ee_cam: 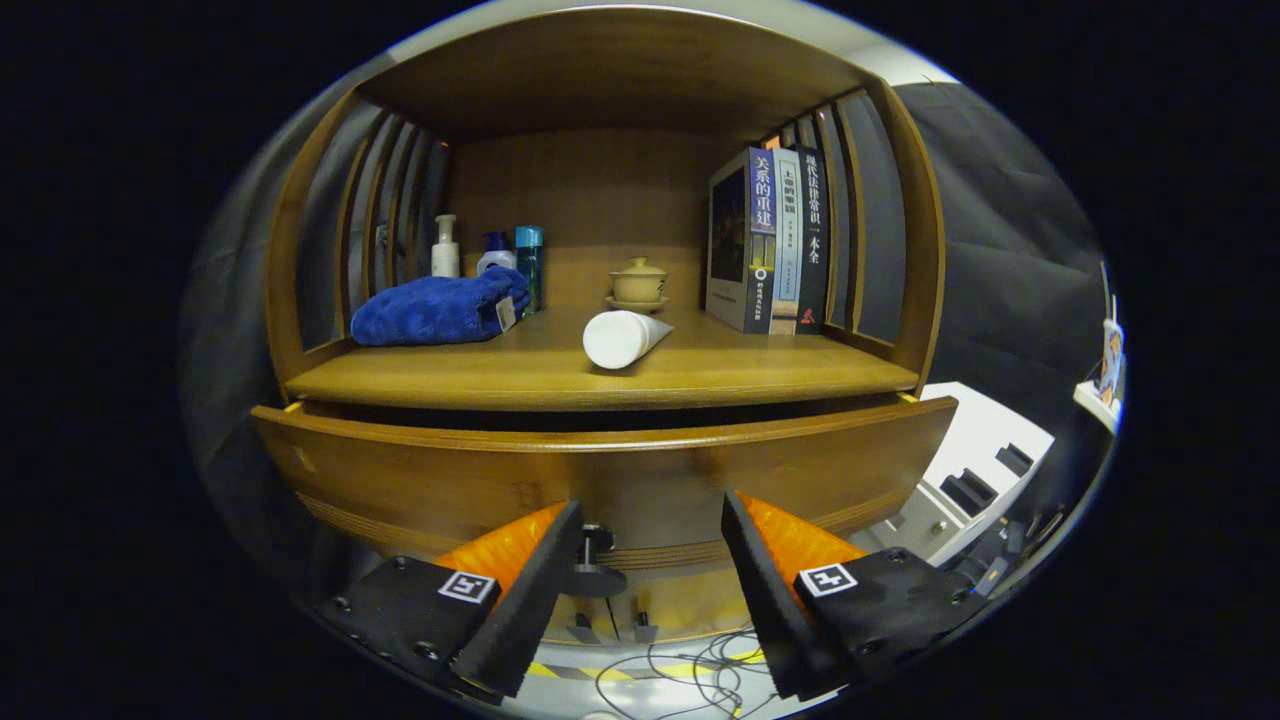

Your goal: Pull open the drawer, take out the items inside it, and place them on the countertop above the cabinet.

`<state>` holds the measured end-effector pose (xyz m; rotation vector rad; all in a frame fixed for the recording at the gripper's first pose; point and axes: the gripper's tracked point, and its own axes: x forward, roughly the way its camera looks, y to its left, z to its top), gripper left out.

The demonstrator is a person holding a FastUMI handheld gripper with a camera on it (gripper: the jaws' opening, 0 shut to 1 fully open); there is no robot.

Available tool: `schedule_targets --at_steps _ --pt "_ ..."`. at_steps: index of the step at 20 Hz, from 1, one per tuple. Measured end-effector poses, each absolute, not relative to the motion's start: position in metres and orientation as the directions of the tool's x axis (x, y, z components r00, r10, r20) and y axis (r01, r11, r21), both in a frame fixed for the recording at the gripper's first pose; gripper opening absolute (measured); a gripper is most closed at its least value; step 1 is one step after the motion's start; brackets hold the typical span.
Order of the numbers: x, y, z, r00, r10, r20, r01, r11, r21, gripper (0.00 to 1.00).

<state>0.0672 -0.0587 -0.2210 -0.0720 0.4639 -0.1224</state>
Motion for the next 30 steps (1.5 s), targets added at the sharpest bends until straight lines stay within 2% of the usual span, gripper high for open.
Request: schedule_targets --at_steps 7,10,12,17,20,26,30 --pt "0.092 -0.055 -0.226 0.88 -0.16 -0.448 0.114 0.985 -0.128 0.95" --pt "0.091 -0.059 -0.227 0.877 -0.16 -0.453 0.136 0.987 -0.086 0.93" --pt "0.086 -0.062 -0.221 0.875 -0.172 -0.452 0.154 0.985 -0.077 0.99" --pt "0.074 -0.056 -0.163 0.908 -0.168 -0.385 0.128 0.984 -0.127 1.0" --pt "0.065 -0.046 -0.115 0.934 -0.134 -0.333 0.107 0.989 -0.097 0.99" --pt "0.037 -0.05 -0.026 0.956 -0.145 -0.253 0.122 0.987 -0.107 0.99" --pt "0.018 -0.041 0.019 0.974 -0.096 -0.206 0.083 0.994 -0.068 0.99"
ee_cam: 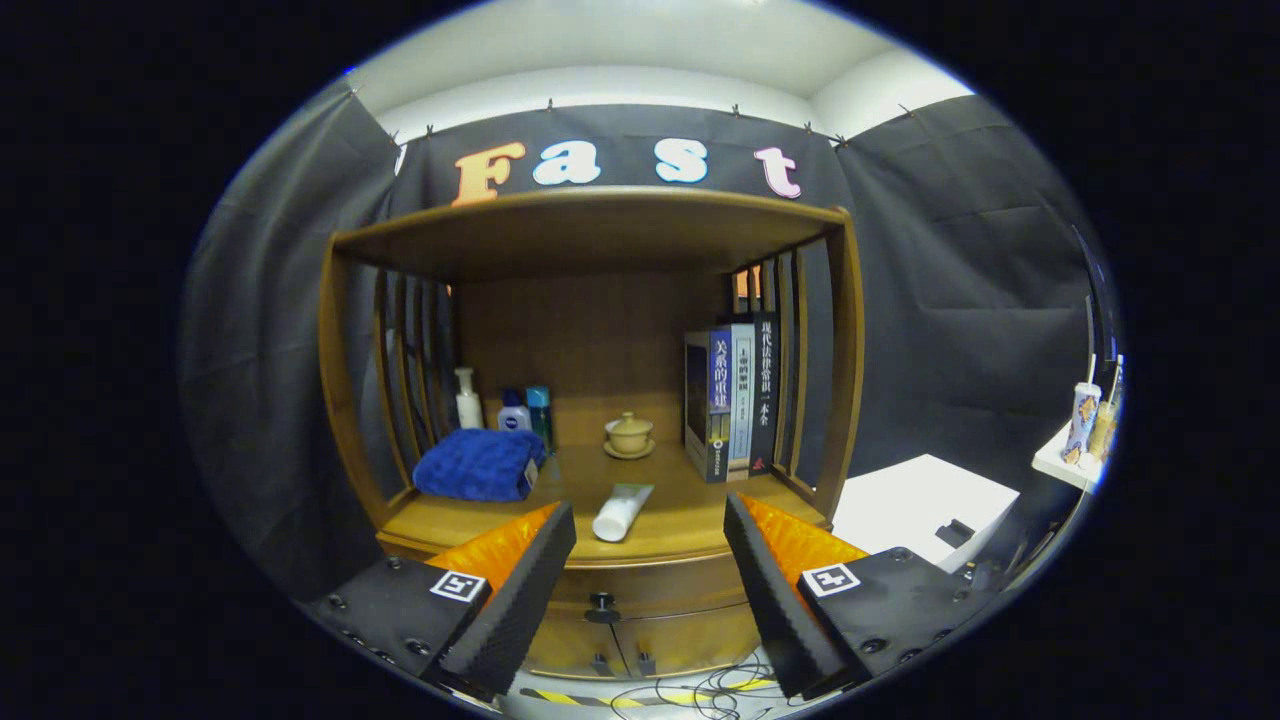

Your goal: Pull open the drawer, take out the items inside it, and place them on the countertop above the cabinet.

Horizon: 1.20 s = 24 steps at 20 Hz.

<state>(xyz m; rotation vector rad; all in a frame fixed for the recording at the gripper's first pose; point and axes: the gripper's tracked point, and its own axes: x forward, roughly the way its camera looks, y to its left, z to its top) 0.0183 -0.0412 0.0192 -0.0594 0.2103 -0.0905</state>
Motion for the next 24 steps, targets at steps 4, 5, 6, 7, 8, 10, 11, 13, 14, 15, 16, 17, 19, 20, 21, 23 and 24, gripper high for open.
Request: schedule_targets --at_steps 4,5,6,7,8,10,11,13,14,15,16,17,19,20,21,23,24 --pt "0.004 -0.04 0.042 0.977 -0.105 -0.184 0.086 0.99 -0.109 0.99" --pt "0.003 -0.037 0.045 0.979 -0.1 -0.18 0.08 0.99 -0.115 0.99" --pt "0.001 -0.035 0.047 0.979 -0.094 -0.178 0.074 0.99 -0.116 0.99" --pt "0.0 -0.031 0.048 0.98 -0.087 -0.178 0.068 0.991 -0.112 0.99" --pt "-0.001 -0.028 0.049 0.98 -0.082 -0.179 0.064 0.993 -0.104 0.99" --pt "-0.002 -0.023 0.052 0.982 -0.073 -0.174 0.06 0.995 -0.08 0.99" --pt "-0.001 -0.024 0.052 0.982 -0.074 -0.173 0.063 0.995 -0.073 0.99" --pt "0.0 -0.026 0.05 0.981 -0.081 -0.175 0.07 0.995 -0.07 0.99" --pt "0.0 -0.027 0.048 0.981 -0.083 -0.176 0.072 0.995 -0.071 0.99" --pt "0.0 -0.027 0.047 0.98 -0.086 -0.178 0.074 0.995 -0.073 0.99" --pt "0.0 -0.027 0.047 0.98 -0.089 -0.18 0.077 0.994 -0.076 0.99" --pt "0.0 -0.027 0.046 0.979 -0.089 -0.181 0.076 0.994 -0.078 0.99" --pt "0.001 -0.026 0.043 0.979 -0.088 -0.185 0.074 0.994 -0.079 0.99" --pt "0.0 -0.025 0.043 0.979 -0.086 -0.187 0.073 0.994 -0.078 0.99" --pt "0.001 -0.025 0.041 0.978 -0.086 -0.189 0.072 0.994 -0.078 0.99" --pt "-0.004 -0.027 0.041 0.978 -0.082 -0.192 0.068 0.995 -0.076 0.99" --pt "-0.005 -0.026 0.04 0.978 -0.08 -0.194 0.066 0.995 -0.077 0.99"
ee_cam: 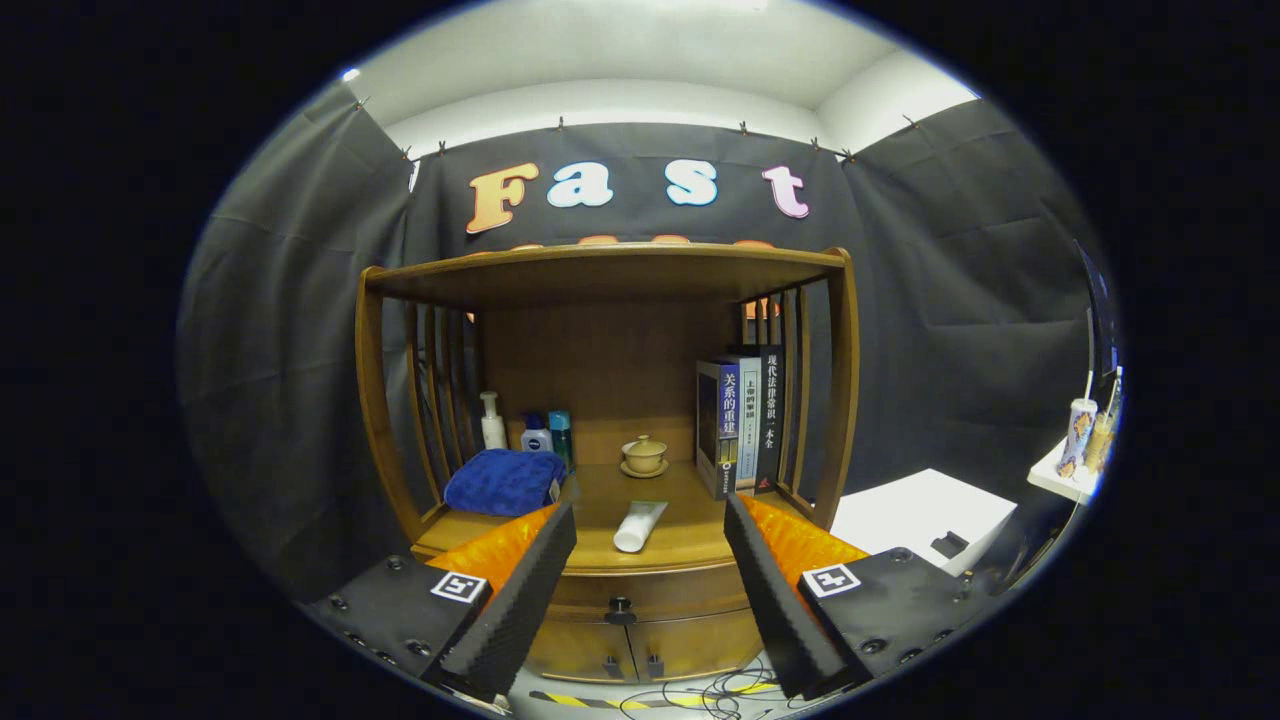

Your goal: Pull open the drawer, take out the items inside it, and place them on the countertop above the cabinet.

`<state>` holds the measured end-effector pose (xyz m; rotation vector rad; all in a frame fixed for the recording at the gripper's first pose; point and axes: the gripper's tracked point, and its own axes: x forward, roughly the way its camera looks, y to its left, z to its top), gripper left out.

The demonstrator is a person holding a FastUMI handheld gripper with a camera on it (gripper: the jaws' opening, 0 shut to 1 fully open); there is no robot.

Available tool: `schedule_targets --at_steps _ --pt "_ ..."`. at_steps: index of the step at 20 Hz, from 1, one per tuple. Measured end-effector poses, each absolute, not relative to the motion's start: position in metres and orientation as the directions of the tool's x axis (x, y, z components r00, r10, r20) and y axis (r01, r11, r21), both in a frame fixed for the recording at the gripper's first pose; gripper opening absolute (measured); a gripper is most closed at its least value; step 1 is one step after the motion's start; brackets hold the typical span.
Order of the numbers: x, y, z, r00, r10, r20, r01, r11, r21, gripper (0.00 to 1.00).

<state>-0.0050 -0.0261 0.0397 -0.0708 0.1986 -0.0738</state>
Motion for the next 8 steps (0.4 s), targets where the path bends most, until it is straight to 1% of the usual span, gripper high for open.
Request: schedule_targets --at_steps 8 --pt "-0.0084 -0.0275 0.0289 0.975 -0.078 -0.21 0.063 0.995 -0.077 0.99"
